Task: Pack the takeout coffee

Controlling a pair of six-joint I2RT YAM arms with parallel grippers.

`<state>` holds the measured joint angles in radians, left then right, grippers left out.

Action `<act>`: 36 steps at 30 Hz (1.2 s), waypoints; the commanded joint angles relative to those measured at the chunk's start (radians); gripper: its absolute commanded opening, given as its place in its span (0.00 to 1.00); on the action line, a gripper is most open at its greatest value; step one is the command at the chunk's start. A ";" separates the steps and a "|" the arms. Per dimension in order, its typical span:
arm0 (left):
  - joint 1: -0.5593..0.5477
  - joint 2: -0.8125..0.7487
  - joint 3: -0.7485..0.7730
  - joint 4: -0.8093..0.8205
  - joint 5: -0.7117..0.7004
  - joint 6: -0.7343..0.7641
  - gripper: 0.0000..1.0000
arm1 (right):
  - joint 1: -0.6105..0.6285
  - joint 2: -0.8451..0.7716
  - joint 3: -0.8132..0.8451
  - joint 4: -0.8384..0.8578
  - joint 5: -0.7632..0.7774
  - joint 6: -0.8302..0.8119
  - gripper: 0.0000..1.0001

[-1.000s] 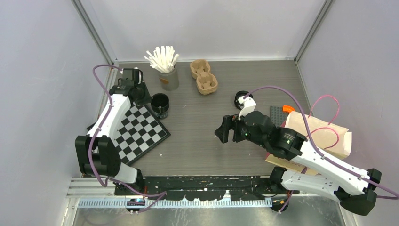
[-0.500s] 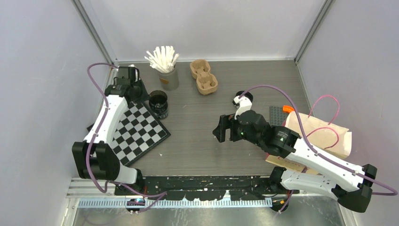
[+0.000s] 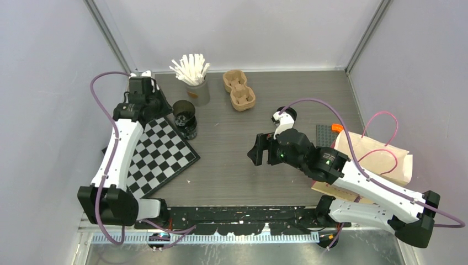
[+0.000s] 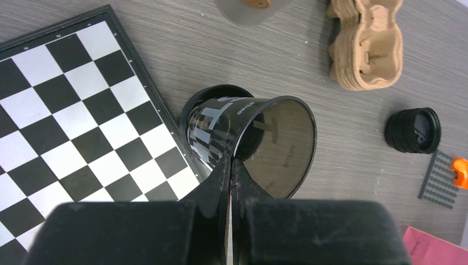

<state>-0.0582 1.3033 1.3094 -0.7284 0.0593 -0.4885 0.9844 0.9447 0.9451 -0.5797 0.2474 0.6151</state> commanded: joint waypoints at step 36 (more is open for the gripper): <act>-0.363 -0.302 -0.358 0.185 0.338 -0.192 0.00 | 0.000 -0.044 -0.001 0.004 0.036 0.027 0.90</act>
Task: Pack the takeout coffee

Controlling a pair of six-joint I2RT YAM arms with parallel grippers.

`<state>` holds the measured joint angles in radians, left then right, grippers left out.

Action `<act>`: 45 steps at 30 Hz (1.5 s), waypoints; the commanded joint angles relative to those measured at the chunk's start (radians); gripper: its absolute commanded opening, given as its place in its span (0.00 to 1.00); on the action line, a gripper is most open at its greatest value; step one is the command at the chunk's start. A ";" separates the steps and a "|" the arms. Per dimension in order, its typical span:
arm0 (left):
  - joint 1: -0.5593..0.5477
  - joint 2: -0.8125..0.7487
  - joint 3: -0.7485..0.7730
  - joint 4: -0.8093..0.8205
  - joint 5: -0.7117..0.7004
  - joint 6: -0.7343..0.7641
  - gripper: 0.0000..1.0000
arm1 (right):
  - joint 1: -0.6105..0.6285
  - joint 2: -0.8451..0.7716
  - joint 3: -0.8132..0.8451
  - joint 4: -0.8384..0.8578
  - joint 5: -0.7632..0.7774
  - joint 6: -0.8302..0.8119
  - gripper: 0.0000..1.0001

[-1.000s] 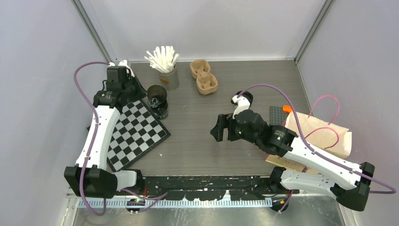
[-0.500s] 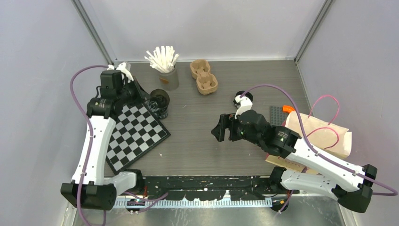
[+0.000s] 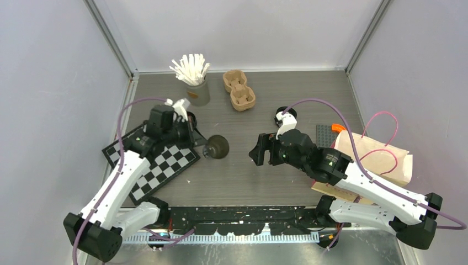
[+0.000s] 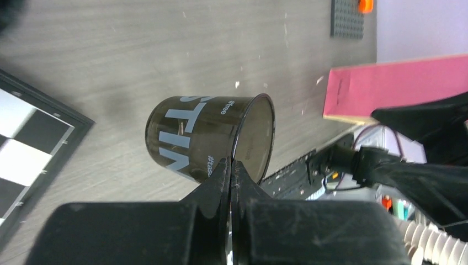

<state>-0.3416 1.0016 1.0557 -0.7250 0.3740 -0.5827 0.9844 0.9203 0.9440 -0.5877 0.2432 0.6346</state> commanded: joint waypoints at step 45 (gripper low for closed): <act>-0.291 -0.104 -0.168 0.079 -0.165 -0.041 0.81 | 0.000 0.230 0.207 -0.137 0.336 -0.117 0.91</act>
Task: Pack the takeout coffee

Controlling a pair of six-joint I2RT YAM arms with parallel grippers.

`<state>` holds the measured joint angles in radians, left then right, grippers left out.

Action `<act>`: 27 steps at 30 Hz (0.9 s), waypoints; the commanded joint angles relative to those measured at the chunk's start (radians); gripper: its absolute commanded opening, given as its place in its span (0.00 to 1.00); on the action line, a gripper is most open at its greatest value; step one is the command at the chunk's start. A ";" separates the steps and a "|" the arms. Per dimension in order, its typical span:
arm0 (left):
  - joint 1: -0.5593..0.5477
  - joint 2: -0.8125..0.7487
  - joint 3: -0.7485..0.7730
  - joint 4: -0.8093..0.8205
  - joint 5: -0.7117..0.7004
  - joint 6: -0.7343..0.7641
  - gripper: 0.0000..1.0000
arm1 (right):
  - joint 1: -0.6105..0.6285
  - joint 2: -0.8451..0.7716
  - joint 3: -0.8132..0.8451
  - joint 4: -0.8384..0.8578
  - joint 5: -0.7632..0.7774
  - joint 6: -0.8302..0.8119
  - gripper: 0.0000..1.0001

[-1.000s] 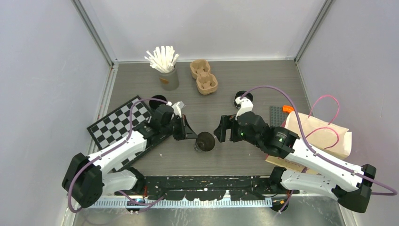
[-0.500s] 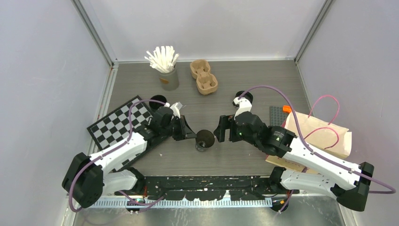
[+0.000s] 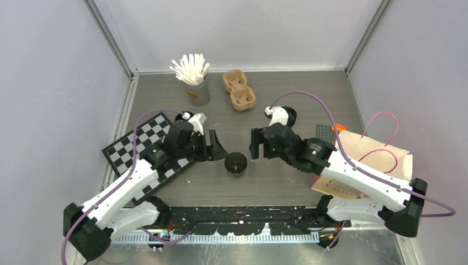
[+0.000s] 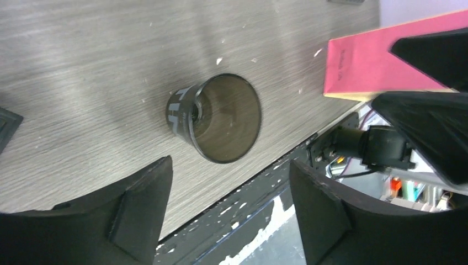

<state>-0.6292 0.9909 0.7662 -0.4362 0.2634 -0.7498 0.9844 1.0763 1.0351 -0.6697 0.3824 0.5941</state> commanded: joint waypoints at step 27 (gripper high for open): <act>-0.013 -0.593 0.069 -0.378 -0.068 0.265 1.00 | -0.397 0.883 0.573 0.029 0.268 -0.449 0.35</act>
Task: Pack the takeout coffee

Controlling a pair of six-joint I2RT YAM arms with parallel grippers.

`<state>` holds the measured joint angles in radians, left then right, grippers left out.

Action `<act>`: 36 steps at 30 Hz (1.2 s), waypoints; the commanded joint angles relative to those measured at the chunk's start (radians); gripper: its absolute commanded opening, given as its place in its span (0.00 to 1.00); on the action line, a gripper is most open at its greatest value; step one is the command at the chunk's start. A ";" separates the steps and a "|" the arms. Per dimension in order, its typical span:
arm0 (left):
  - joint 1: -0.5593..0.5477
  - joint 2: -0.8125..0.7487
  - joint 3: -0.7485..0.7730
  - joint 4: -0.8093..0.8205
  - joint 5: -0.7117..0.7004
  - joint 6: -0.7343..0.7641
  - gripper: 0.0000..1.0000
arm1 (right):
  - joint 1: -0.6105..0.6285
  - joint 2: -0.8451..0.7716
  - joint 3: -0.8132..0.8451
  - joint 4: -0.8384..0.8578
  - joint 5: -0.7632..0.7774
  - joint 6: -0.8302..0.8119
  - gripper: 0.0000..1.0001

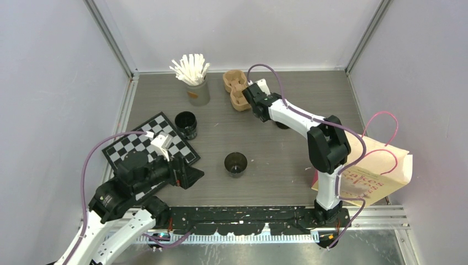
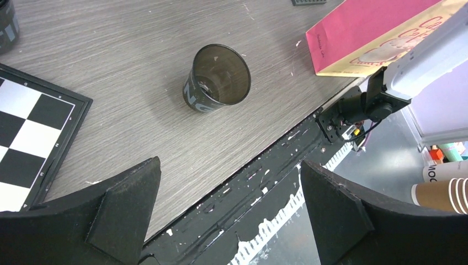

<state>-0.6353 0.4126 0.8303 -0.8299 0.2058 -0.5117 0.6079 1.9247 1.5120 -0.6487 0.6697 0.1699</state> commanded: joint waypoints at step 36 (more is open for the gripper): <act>-0.010 0.019 0.013 -0.008 -0.066 0.017 1.00 | -0.140 0.064 0.108 -0.021 -0.170 -0.002 0.00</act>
<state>-0.6415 0.4332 0.8303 -0.8471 0.1562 -0.4931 0.4709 2.0762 1.6283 -0.6605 0.5129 0.1596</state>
